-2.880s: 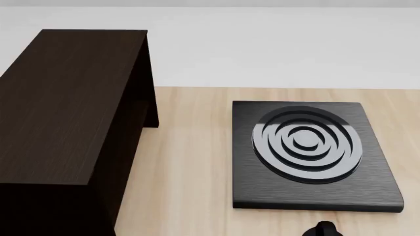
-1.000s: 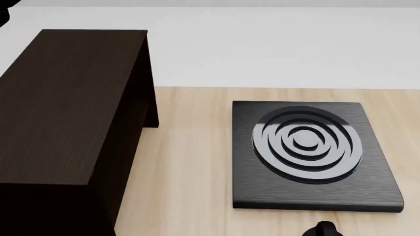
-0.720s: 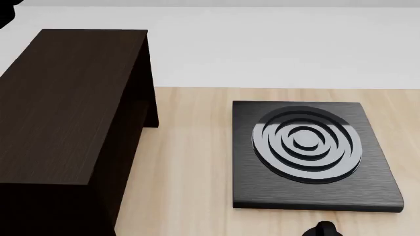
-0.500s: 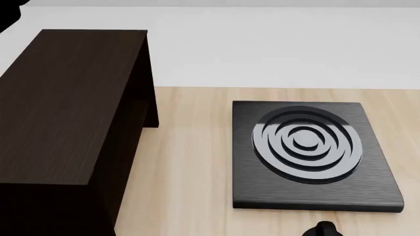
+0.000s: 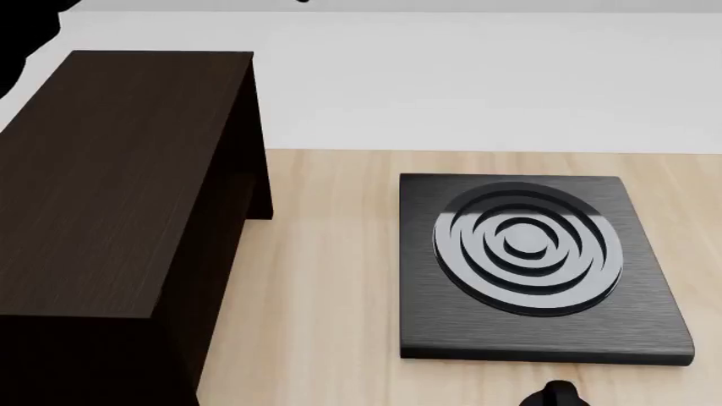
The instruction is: Put the frying pan under the cabinet shelf.
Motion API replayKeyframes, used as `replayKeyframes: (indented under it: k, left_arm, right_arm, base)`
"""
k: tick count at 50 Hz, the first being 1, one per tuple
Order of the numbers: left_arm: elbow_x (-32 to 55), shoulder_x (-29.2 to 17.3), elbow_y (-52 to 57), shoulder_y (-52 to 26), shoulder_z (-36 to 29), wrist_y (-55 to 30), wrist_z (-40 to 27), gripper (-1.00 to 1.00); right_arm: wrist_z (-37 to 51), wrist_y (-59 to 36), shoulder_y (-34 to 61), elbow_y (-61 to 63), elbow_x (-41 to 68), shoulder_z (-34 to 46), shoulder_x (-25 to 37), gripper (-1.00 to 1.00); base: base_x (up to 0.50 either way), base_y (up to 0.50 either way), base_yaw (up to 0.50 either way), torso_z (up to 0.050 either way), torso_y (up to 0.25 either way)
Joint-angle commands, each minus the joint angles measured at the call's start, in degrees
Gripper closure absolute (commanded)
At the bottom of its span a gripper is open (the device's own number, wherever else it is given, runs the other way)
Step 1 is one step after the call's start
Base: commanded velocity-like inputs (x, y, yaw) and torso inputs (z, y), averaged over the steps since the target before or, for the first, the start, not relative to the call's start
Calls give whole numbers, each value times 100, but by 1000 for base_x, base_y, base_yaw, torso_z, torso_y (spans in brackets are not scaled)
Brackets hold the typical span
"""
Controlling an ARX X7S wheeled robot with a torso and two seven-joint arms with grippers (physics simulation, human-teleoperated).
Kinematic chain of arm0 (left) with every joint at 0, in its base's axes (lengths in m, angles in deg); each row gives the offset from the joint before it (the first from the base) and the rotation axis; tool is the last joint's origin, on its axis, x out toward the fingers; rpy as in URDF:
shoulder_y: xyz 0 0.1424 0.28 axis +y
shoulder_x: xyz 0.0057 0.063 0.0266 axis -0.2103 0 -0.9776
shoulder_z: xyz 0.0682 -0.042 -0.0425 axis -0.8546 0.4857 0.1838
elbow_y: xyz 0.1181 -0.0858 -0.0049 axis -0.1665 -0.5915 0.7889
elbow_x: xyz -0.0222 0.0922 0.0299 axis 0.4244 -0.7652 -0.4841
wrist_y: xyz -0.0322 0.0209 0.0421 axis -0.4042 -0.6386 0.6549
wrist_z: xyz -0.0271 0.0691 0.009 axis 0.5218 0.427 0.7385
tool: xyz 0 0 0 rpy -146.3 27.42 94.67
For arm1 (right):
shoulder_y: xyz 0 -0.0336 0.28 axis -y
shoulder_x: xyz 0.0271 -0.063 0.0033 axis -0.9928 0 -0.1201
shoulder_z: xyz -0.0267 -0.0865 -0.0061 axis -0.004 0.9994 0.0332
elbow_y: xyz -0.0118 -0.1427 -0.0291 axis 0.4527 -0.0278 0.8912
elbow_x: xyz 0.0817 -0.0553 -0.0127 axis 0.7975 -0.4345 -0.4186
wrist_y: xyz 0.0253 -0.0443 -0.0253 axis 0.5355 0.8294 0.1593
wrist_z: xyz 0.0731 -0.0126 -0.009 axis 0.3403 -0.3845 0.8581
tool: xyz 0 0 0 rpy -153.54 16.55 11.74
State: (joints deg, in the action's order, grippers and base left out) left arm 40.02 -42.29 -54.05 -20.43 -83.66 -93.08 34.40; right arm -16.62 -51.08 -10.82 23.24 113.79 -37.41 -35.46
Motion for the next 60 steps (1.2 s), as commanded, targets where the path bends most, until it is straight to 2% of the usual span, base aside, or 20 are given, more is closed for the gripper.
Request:
replayKeyframes:
  k: [1, 19, 36, 37, 53, 57, 60]
  left_arm:
    - [-30, 30, -85, -11, -75, 69, 24, -100]
    - [57, 36, -93, -65, -96, 79, -24, -100]
    - [141, 15, 44, -62, -57, 71, -147, -100]
    - [142, 16, 38, -64, -58, 72, -151, -100]
    - [349, 49, 101, -414, 99, -149, -316, -100]
    - [455, 4, 199, -439, 186, -246, -430, -100]
    - [513, -16, 213, -541, 238, -317, -472, -100]
  right_arm:
    - [-44, 104, -59, -153, 8, -106, -6, -100]
    - [-57, 160, -161, -180, 75, -315, 63, -100]
    - [-278, 485, 235, -829, -246, 102, -300, -100]
    - [-283, 511, 270, -858, -281, 136, -319, 100]
    - [-52, 297, -223, 70, 128, -372, -68, 100]
    - [91, 213, -419, 444, 261, -622, 61, 100]
    - [401, -130, -681, 1177, 558, -1099, 380, 100]
  base:
    - [0, 0, 0, 0, 0]
    - [0, 0, 0, 0, 0]
    - [0, 0, 0, 0, 0]
    - [0, 0, 0, 0, 0]
    - [1, 0, 1, 0, 0]
    - [0, 0, 0, 0, 0]
    - [0, 0, 0, 0, 0]
